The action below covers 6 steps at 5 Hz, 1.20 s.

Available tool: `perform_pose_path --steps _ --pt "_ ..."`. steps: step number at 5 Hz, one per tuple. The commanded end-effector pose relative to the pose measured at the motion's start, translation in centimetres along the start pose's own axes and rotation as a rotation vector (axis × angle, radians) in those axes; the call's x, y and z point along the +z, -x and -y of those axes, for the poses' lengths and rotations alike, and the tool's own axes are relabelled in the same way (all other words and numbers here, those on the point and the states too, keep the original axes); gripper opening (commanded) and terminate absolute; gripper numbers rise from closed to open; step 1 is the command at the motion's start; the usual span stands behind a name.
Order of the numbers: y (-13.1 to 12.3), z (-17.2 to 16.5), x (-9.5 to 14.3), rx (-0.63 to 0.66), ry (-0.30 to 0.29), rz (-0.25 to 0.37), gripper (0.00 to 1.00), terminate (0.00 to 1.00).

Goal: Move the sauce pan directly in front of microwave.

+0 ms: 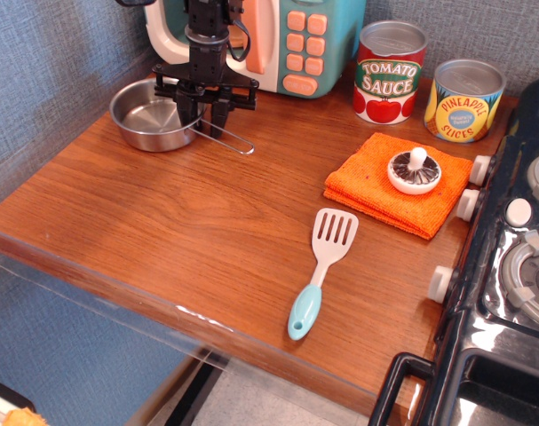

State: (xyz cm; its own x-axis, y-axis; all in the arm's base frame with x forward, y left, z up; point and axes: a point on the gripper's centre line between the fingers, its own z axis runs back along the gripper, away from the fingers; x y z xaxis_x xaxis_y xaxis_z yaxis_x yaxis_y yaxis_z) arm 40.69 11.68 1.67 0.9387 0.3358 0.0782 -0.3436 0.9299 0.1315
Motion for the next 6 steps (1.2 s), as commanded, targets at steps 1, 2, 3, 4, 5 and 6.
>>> perform_pose_path --steps 1,2,3,4,5,6 --pt "1.5 -0.7 9.3 -0.012 0.082 0.214 1.00 0.00" --pt "3.9 0.0 12.6 -0.060 0.138 0.266 1.00 0.00" --pt "6.1 1.3 13.6 -0.143 0.177 0.242 1.00 0.00" --pt "7.5 2.2 12.4 -0.199 0.178 0.200 1.00 0.00" --pt "8.6 2.7 11.0 -0.241 0.156 0.164 1.00 0.00" --pt "9.2 2.8 10.1 -0.294 0.128 0.141 1.00 0.00"
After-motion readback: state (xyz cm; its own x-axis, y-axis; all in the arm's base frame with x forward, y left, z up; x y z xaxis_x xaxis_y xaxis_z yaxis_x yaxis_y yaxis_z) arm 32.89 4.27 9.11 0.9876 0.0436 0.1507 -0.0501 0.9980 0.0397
